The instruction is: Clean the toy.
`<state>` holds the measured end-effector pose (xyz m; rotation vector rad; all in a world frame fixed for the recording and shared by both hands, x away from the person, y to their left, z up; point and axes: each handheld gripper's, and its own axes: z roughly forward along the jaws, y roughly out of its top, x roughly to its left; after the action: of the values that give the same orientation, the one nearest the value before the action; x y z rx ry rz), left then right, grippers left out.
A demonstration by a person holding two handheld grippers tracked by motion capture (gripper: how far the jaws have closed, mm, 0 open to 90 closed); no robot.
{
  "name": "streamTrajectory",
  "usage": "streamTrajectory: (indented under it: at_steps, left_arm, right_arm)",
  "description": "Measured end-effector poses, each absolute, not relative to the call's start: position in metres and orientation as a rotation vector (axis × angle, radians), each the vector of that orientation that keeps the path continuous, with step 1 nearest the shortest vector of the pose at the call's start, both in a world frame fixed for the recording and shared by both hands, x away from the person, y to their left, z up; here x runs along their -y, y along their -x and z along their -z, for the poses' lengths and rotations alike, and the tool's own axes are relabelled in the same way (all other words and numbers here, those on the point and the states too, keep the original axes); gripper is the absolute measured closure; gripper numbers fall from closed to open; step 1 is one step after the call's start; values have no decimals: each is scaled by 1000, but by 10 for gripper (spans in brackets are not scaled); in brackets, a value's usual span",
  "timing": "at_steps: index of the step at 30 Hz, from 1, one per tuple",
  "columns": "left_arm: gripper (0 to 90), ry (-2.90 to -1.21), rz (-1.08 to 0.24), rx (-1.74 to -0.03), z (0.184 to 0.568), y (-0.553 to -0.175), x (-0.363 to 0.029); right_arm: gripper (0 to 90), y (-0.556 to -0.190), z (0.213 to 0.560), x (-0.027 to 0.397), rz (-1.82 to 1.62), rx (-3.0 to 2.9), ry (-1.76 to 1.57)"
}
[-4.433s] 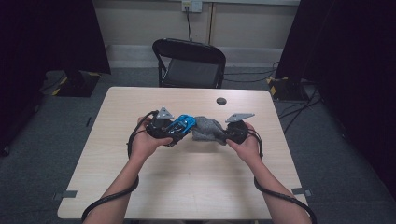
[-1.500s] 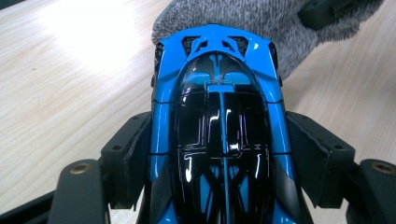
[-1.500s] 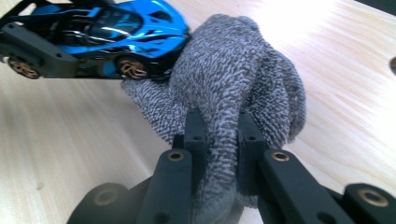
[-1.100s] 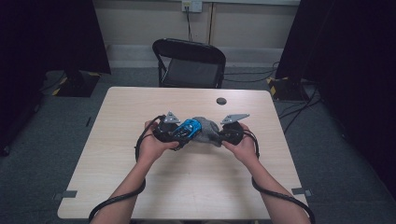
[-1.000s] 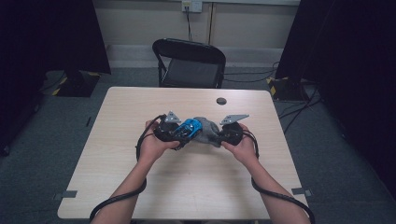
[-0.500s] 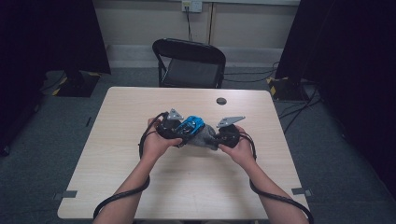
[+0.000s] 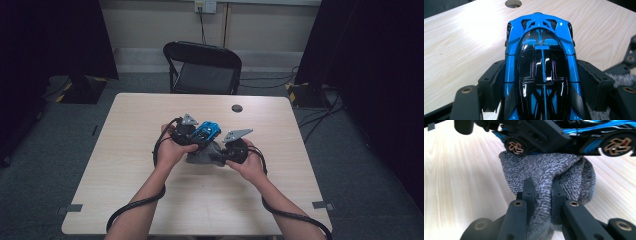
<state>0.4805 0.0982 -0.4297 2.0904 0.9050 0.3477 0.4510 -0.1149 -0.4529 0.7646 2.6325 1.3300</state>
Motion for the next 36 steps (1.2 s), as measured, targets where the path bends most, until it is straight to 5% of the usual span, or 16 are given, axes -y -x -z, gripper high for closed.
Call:
streamTrajectory:
  at_steps: [13, 36]
  left_arm:
    - [280, -2063, -378, -944, 430, -488, -99]
    - [281, -2067, -417, -1038, 445, -466, -169]
  right_arm:
    - [792, -445, 462, 106, -1280, -2685, -725]
    - [786, -469, 458, 190, -1179, -2473, -1009]
